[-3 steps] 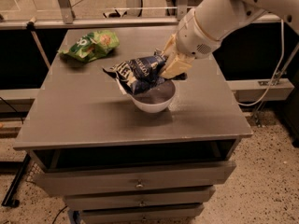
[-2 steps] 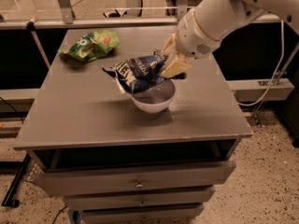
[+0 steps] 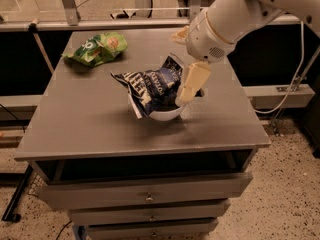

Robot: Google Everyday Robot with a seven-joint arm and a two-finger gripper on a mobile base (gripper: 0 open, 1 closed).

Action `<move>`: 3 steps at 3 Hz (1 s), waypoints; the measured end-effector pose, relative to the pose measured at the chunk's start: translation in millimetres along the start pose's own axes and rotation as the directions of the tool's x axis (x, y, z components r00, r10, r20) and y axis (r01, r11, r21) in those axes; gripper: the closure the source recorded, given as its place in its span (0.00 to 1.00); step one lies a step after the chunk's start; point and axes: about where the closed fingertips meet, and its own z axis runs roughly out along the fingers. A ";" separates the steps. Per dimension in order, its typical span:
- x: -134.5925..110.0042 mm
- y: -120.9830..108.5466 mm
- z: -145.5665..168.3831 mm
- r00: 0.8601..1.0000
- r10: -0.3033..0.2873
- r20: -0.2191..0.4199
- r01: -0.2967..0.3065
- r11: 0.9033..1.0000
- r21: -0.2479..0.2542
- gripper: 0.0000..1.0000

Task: Place blue chip bag into white bowl

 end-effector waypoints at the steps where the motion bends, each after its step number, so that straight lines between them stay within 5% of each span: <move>1: 0.0 0.0 0.0 1.000 0.000 0.000 0.000 1.000 0.000 0.00; 2: 7.5 4.1 -11.2 0.999 0.024 -0.039 -0.024 1.000 0.020 0.00; 3: 40.2 18.0 -44.1 0.985 0.105 -0.134 -0.098 0.993 0.062 0.00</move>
Offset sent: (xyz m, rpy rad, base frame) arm -0.0114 -0.0340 0.0090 -0.0640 -0.0108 -0.1090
